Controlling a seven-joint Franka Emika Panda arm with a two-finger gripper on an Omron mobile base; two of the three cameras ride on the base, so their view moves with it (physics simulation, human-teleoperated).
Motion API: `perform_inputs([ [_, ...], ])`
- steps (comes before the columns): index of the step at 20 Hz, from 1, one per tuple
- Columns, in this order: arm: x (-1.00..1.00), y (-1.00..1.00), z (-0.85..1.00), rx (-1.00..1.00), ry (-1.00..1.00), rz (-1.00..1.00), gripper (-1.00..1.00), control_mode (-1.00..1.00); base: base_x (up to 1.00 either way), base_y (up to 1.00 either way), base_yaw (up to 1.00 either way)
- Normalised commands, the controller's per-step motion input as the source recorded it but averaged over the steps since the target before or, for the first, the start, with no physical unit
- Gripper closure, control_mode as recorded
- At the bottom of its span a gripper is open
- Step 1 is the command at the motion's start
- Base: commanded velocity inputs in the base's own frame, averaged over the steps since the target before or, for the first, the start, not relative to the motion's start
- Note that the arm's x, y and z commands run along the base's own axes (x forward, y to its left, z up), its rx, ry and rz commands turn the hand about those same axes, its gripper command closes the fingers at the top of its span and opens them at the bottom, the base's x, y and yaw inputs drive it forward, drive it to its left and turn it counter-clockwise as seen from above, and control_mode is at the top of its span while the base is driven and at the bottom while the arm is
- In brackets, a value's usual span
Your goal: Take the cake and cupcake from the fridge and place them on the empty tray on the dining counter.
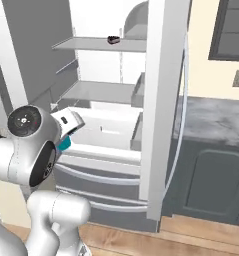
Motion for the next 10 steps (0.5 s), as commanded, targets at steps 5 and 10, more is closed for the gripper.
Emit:
perform_inputs([
  [5,0.00,0.00,0.00,0.00,0.00,0.00,1.00,1.00,-0.80,-0.33,-0.15],
  [10,0.00,0.00,0.00,0.00,0.00,0.00,1.00,1.00,-0.49,-0.36,-0.31],
])
